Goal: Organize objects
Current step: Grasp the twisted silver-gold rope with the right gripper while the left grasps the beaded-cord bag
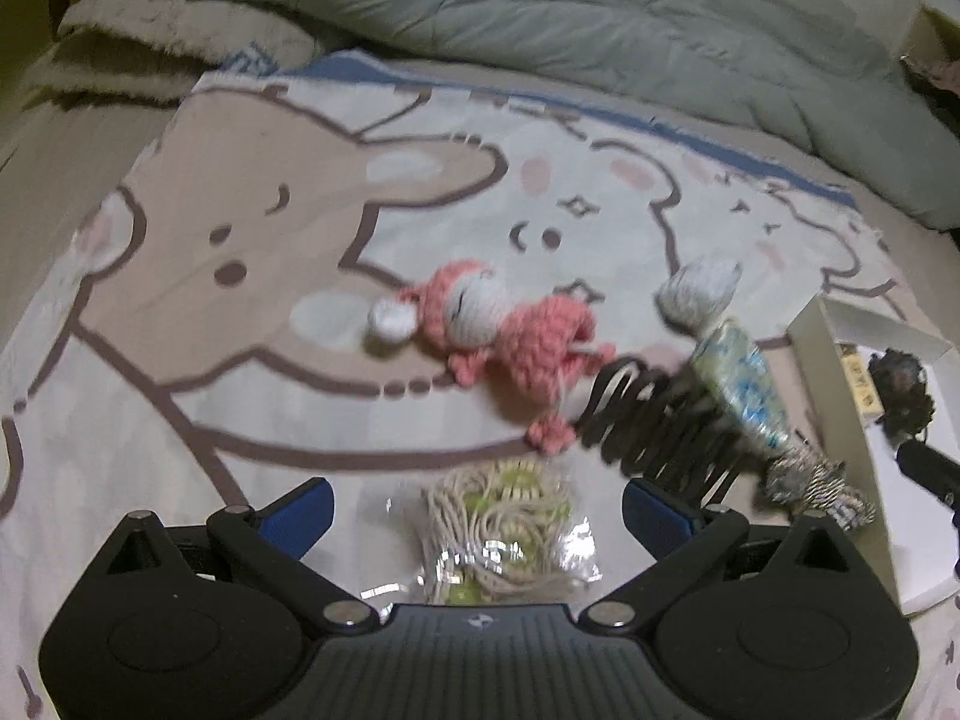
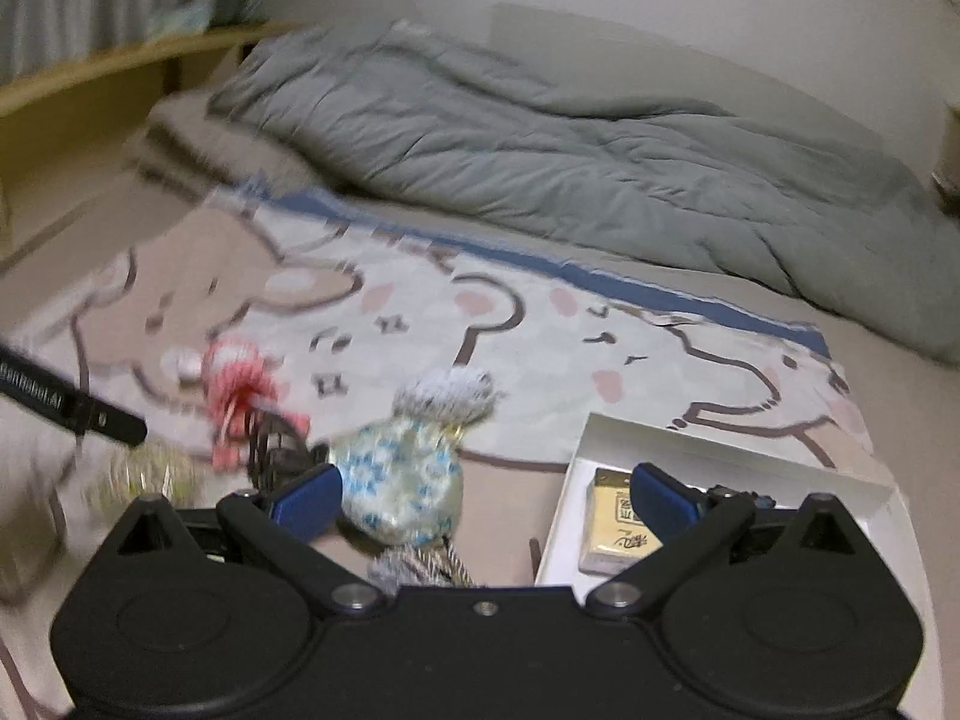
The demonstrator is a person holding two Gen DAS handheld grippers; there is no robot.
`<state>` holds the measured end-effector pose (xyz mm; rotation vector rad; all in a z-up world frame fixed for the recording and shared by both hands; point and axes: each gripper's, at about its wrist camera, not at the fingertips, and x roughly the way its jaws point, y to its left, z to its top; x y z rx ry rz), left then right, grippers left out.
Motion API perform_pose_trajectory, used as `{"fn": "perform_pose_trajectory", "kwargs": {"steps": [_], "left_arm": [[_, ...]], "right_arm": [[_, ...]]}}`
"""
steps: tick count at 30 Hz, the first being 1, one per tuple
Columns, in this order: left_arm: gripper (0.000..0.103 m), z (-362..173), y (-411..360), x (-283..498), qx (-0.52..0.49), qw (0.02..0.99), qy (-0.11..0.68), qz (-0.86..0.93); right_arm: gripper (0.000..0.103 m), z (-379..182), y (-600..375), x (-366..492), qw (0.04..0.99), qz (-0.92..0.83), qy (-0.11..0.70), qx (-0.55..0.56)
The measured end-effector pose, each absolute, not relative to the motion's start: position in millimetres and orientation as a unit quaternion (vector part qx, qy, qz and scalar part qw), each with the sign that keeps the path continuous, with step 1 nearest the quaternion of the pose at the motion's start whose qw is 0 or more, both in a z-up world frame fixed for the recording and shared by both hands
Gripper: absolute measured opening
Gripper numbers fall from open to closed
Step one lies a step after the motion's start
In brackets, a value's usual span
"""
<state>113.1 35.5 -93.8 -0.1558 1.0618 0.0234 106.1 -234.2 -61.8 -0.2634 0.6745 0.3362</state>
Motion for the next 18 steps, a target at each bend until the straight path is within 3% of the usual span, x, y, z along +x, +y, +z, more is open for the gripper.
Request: {"fn": "perform_pose_trajectory", "kwargs": {"steps": [10, 13, 18], "left_arm": [[0.101, -127, 29, 117, -0.115, 0.827, 0.548, 0.050], [0.100, -135, 29, 121, -0.118, 0.824, 0.552, 0.061], [0.086, -143, 36, 123, -0.153, 0.816, 0.554, 0.057]], "right_arm": [[0.102, -108, -202, 102, 0.860, 0.196, 0.371, -0.291], [0.089, -126, -194, 99, 0.828, 0.216, 0.381, -0.351], [0.072, -148, -187, 98, 0.795, 0.222, 0.393, -0.405]]}}
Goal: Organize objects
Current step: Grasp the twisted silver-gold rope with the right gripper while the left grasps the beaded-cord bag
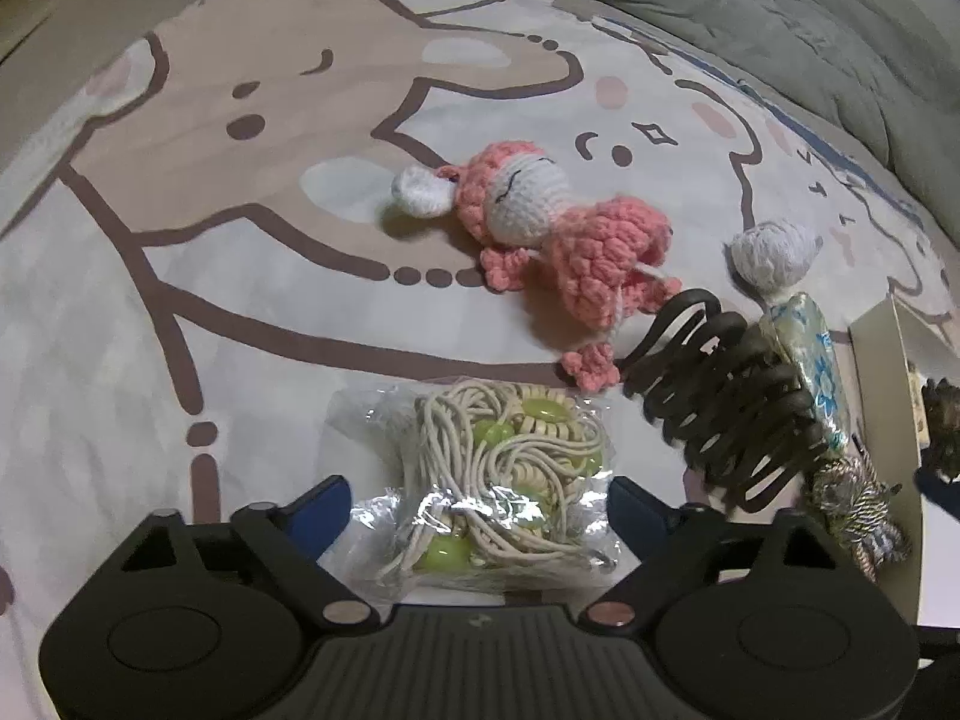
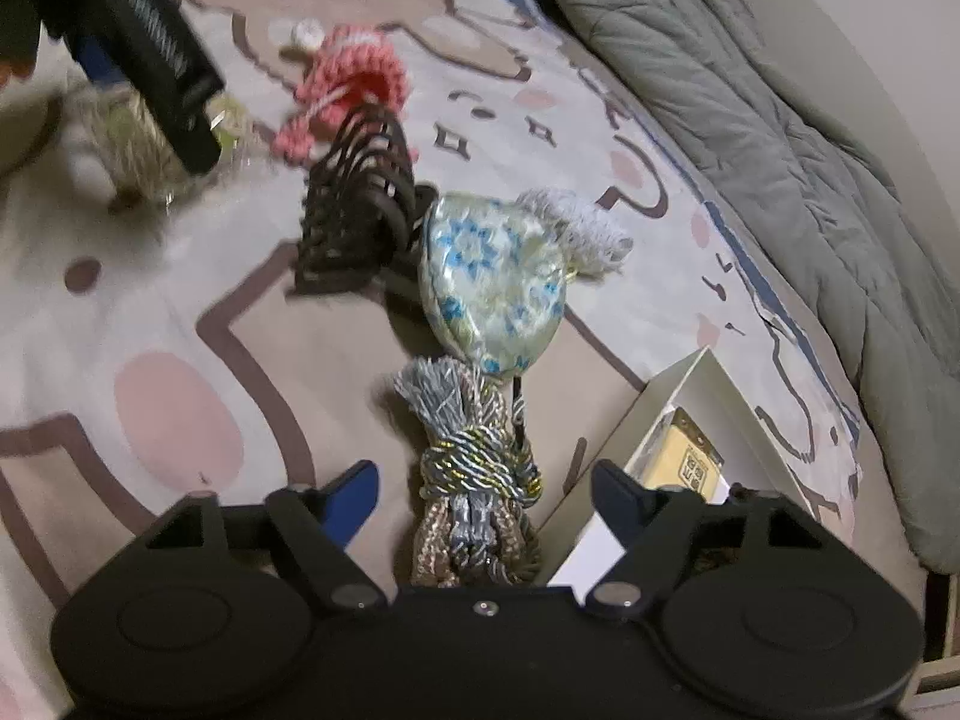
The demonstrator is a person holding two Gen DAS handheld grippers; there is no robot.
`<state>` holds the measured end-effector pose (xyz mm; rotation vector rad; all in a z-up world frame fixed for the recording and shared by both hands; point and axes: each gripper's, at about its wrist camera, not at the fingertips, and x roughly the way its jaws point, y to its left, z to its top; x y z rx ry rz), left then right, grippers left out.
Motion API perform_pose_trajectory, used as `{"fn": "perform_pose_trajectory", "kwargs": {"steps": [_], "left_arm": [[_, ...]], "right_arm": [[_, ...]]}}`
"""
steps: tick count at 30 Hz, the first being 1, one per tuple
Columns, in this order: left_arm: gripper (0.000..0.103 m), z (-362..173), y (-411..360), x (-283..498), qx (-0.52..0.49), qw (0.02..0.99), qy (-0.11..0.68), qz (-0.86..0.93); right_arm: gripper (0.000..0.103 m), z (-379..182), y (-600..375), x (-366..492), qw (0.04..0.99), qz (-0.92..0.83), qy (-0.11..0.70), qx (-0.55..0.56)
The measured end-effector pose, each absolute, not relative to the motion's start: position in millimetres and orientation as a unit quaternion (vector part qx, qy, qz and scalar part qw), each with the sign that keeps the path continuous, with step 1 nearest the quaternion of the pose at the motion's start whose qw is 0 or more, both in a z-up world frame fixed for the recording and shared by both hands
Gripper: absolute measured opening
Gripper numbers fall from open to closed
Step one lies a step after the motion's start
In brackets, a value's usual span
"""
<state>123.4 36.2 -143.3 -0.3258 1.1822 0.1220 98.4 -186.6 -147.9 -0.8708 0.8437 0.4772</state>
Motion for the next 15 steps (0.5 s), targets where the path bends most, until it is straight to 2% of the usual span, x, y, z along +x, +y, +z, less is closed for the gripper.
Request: {"fn": "perform_pose_trajectory", "kwargs": {"steps": [3, 7, 10, 15], "left_arm": [[0.076, -144, 37, 125, -0.165, 0.815, 0.553, 0.045], [0.068, -145, 38, 126, -0.172, 0.814, 0.554, 0.035], [0.065, -144, 40, 126, -0.173, 0.814, 0.553, 0.030], [0.060, -140, 44, 126, -0.174, 0.816, 0.551, 0.026]], "right_arm": [[0.066, -154, -187, 103, 0.792, 0.213, 0.396, -0.413], [0.063, -162, -184, 110, 0.787, 0.210, 0.407, -0.415], [0.049, -168, -182, 112, 0.780, 0.215, 0.416, -0.416], [0.049, -165, -182, 108, 0.778, 0.220, 0.418, -0.414]]}}
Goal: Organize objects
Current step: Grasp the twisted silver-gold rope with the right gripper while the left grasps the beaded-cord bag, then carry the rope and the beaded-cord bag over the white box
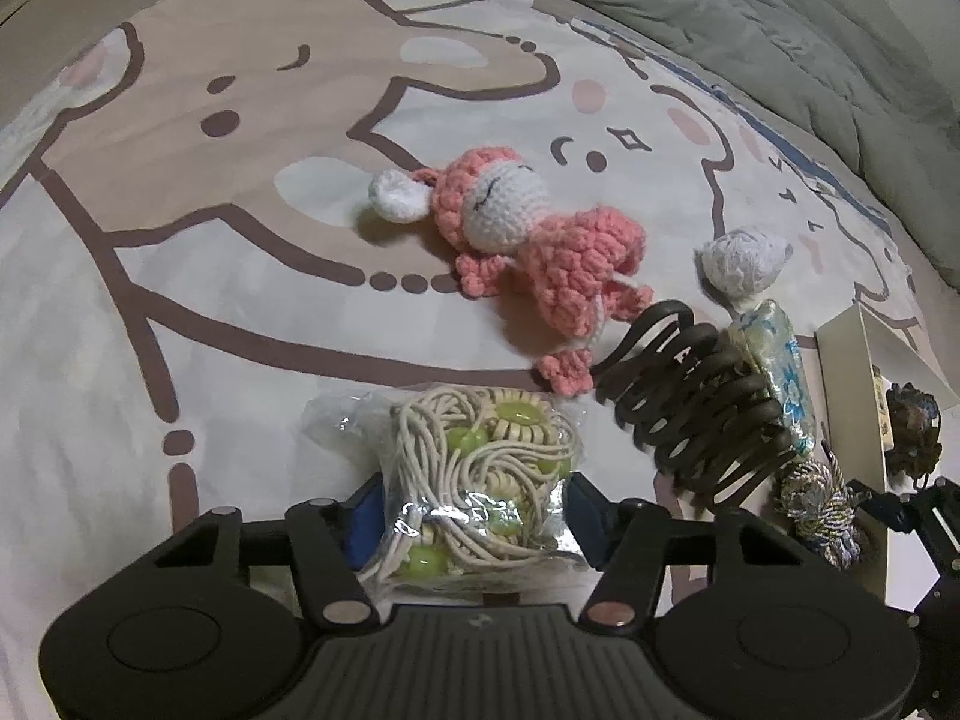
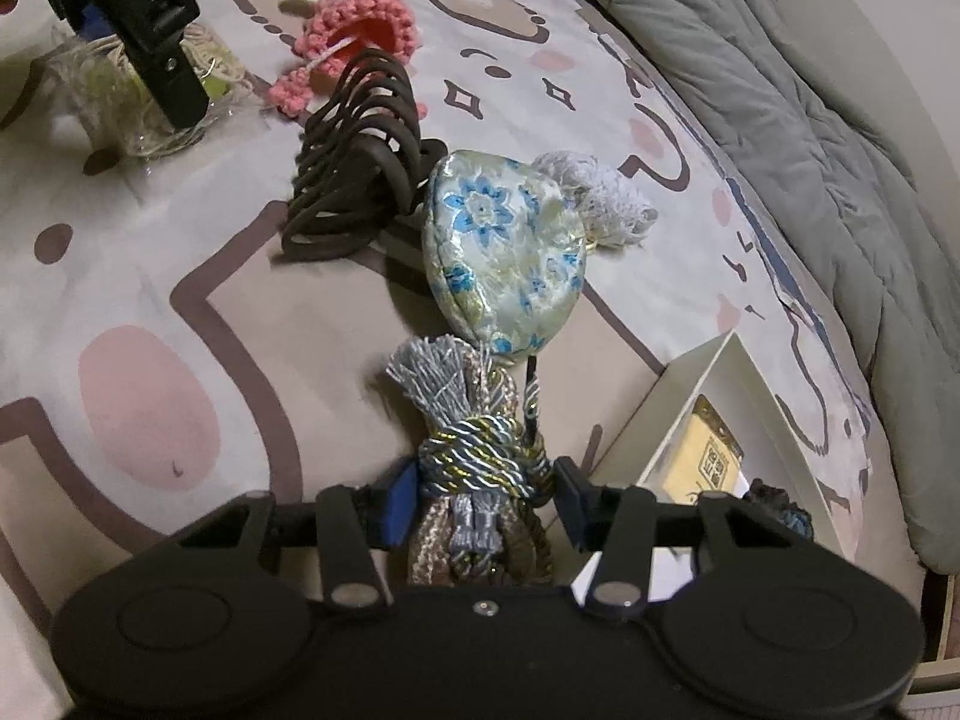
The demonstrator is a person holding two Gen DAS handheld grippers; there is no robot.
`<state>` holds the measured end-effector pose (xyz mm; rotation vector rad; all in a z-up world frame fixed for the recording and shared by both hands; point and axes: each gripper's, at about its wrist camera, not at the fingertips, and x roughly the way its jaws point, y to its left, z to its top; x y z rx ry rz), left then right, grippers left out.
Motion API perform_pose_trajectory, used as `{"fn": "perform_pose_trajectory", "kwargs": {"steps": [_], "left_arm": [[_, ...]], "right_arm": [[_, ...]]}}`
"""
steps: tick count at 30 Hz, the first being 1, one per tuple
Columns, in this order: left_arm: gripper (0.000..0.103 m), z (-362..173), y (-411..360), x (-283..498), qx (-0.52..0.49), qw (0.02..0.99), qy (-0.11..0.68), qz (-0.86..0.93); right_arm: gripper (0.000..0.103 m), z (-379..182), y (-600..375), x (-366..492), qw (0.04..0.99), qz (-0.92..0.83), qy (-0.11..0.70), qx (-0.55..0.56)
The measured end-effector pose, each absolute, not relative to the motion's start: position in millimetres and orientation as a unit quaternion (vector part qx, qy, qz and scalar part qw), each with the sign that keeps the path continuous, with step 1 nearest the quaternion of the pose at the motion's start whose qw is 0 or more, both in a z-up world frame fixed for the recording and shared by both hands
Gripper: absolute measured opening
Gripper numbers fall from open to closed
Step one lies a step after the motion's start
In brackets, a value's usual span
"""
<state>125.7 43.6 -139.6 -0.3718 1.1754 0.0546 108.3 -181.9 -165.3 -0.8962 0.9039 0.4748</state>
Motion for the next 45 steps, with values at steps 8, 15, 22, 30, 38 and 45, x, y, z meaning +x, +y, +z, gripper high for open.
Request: {"fn": "perform_pose_trajectory", "kwargs": {"steps": [8, 15, 22, 30, 38, 45], "left_arm": [[0.058, -123, 54, 122, -0.178, 0.828, 0.531, 0.039], [0.057, -98, 57, 116, -0.169, 0.850, 0.498, 0.040], [0.057, -67, 47, 113, -0.134, 0.881, 0.453, 0.021], [0.057, -34, 29, 110, -0.102, 0.907, 0.407, -0.011], [0.057, -16, 7, 105, -0.068, 0.923, 0.376, -0.043], [0.057, -5, -10, 104, -0.056, 0.927, 0.364, -0.065]], "right_arm": [[0.049, -138, -188, 110, 0.807, 0.218, 0.429, -0.342], [0.049, -107, -198, 112, 0.840, 0.213, 0.423, -0.266], [0.049, -76, -209, 112, 0.873, 0.204, 0.405, -0.182], [0.049, -50, -224, 111, 0.896, 0.190, 0.387, -0.112], [0.049, -26, -244, 111, 0.914, 0.164, 0.371, -0.029], [0.049, -15, -252, 106, 0.922, 0.157, 0.353, -0.004]]}}
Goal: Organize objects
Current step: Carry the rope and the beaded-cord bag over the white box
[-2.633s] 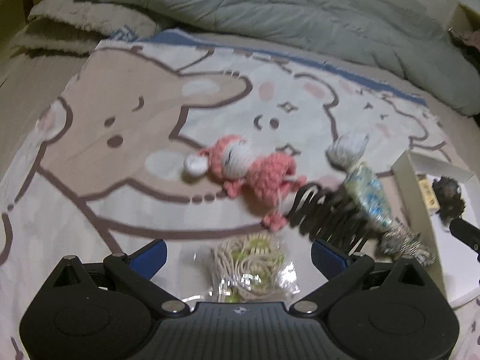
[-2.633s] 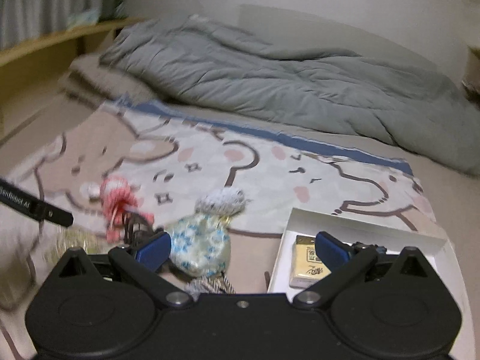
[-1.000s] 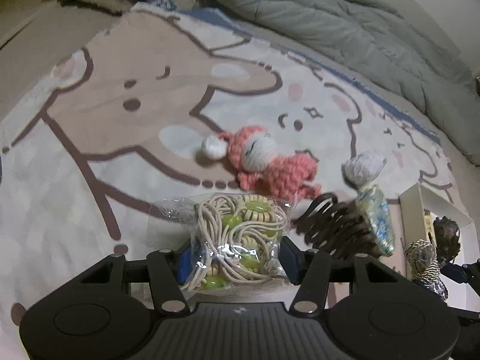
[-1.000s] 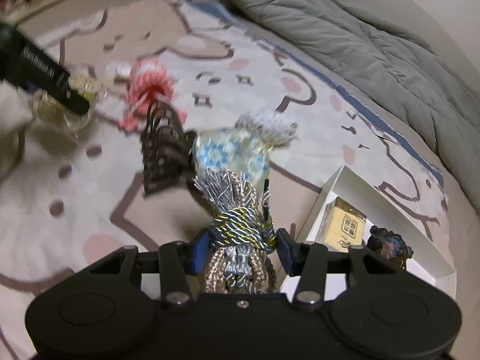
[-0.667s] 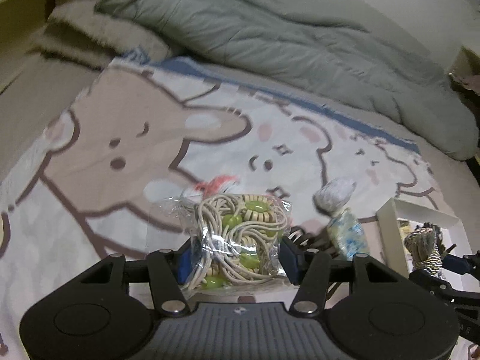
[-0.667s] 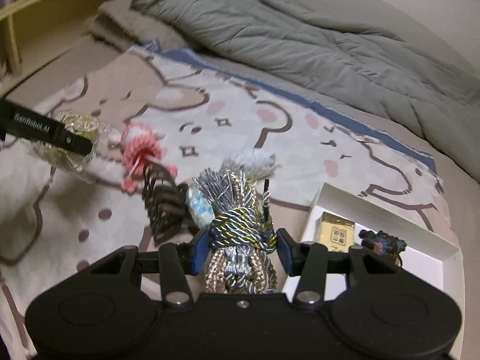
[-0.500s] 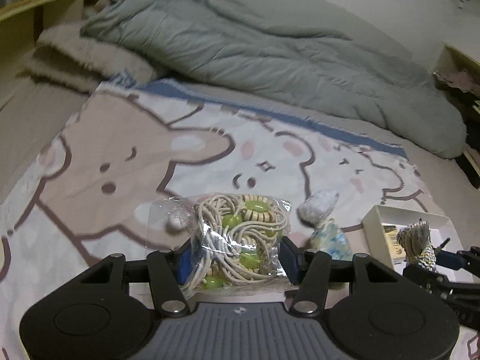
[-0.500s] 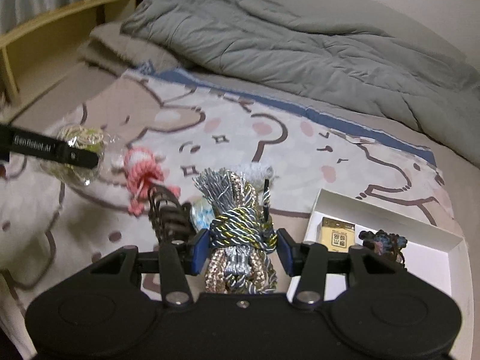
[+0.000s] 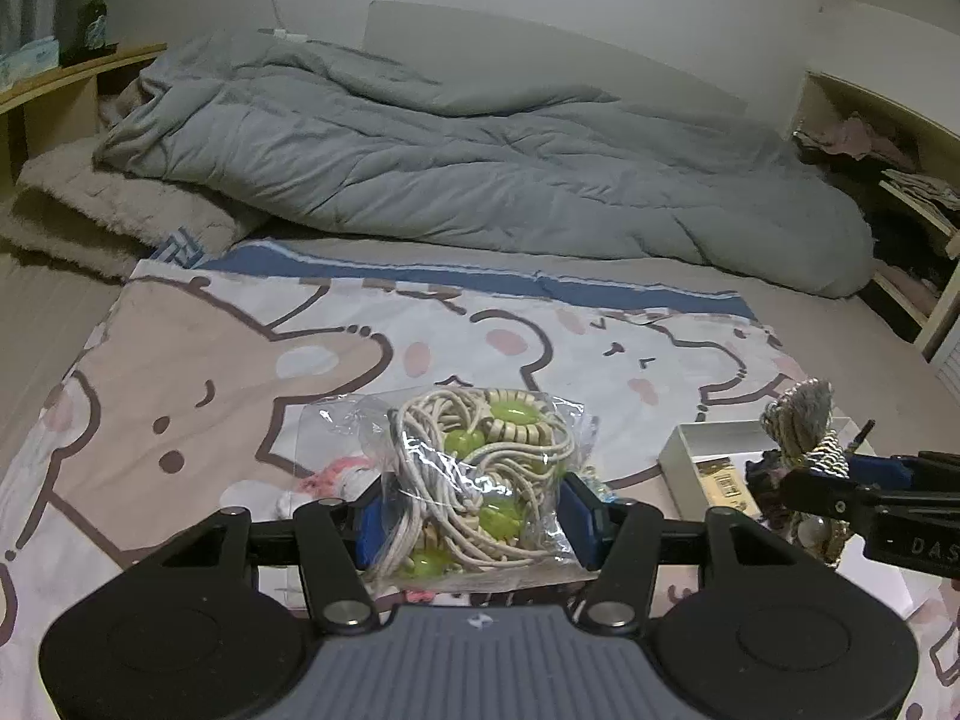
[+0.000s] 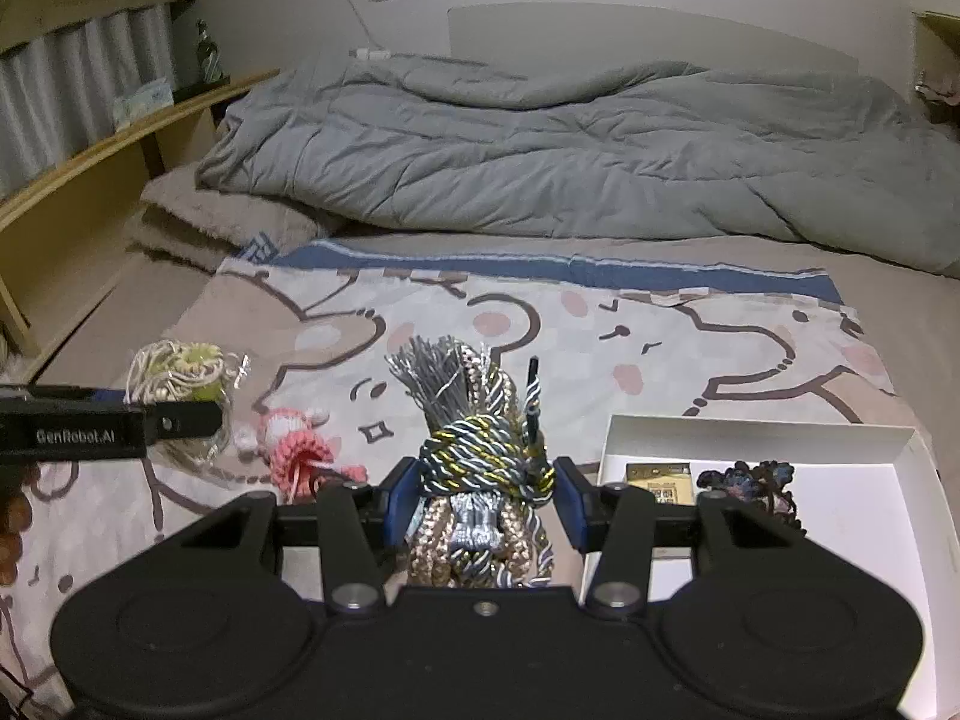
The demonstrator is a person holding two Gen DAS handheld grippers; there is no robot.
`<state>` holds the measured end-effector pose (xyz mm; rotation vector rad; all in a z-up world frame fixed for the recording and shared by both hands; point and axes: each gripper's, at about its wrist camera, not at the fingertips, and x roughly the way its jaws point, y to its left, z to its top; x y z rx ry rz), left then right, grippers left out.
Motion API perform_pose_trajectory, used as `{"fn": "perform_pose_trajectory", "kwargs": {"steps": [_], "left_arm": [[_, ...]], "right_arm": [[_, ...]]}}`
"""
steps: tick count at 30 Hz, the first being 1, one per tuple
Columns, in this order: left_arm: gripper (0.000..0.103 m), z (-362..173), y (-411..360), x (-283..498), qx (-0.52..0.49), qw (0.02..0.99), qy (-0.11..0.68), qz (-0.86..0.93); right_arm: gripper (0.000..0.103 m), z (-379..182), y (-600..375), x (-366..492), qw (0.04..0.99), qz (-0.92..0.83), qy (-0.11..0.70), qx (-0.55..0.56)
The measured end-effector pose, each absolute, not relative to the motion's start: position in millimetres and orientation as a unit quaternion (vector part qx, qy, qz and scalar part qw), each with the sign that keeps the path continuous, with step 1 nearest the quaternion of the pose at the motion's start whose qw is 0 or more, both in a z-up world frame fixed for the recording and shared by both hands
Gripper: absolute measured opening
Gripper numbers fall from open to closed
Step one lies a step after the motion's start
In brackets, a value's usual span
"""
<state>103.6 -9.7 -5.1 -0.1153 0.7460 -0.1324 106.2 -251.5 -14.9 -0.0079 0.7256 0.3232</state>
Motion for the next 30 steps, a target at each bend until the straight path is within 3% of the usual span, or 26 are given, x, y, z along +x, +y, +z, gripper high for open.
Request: {"fn": "perform_pose_trajectory", "kwargs": {"steps": [30], "left_arm": [[0.057, 7, -125, 132, -0.055, 0.918, 0.359, -0.157]], "right_arm": [[0.049, -4, -344, 107, 0.945, 0.069, 0.320, -0.006]]}}
